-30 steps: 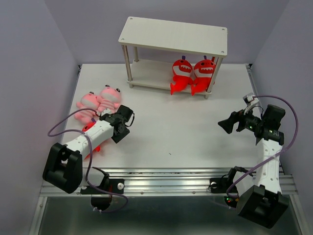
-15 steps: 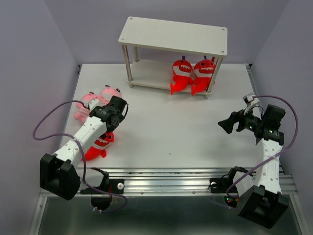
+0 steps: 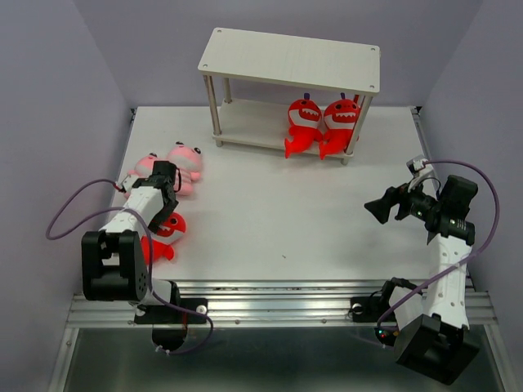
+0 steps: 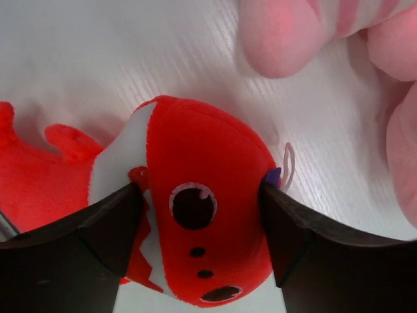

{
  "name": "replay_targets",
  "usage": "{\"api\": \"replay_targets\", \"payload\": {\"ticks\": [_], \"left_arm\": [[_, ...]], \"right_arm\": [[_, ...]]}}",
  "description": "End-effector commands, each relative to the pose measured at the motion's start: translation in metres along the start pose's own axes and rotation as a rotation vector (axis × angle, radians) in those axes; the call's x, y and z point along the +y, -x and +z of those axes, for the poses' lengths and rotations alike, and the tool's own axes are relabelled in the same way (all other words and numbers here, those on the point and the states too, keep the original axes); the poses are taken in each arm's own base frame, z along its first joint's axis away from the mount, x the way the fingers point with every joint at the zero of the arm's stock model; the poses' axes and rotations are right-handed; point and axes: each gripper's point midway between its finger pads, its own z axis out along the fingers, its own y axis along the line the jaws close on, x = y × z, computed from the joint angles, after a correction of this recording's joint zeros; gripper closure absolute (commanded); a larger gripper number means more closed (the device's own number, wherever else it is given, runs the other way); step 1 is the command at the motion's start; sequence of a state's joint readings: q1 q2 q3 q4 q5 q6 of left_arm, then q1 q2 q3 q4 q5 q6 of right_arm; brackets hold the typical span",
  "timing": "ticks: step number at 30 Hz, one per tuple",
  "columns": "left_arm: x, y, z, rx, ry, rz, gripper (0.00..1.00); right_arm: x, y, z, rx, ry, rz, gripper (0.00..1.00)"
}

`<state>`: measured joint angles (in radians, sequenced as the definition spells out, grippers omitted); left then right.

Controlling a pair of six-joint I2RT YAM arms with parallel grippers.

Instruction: Place and organize the stuffed toys onto the shelf

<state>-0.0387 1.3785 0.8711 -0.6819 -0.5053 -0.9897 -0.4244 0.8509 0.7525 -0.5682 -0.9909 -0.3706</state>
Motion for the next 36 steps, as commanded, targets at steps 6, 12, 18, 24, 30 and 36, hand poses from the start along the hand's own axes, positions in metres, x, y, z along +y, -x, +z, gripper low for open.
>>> {"api": "replay_targets", "payload": {"ticks": [6,12,18,24,30,36], "left_arm": [[-0.015,-0.043,0.008,0.200,-0.115,0.098,0.78],[-0.056,-0.068,-0.042,0.337,-0.541,0.153,0.96],[-0.077,-0.096,-0.107,0.468,-0.854,0.107,1.00],[-0.109,-0.141,-0.193,0.595,-1.065,0.106,1.00],[-0.154,-0.165,-0.260,0.648,-1.178,0.018,1.00],[-0.198,-0.204,-0.297,0.720,-1.199,-0.048,1.00]], "right_arm": [[-0.002,0.008,-0.003,-0.025,-0.013,-0.044,0.00],[0.002,0.005,-0.002,-0.022,0.009,-0.044,0.00],[0.016,0.001,-0.001,-0.015,0.106,-0.058,0.00],[0.033,-0.006,0.007,0.111,0.235,-0.071,0.00],[0.069,-0.016,0.042,0.284,0.325,-0.162,0.00],[0.122,0.007,0.058,0.391,0.494,-0.063,0.00]]}}
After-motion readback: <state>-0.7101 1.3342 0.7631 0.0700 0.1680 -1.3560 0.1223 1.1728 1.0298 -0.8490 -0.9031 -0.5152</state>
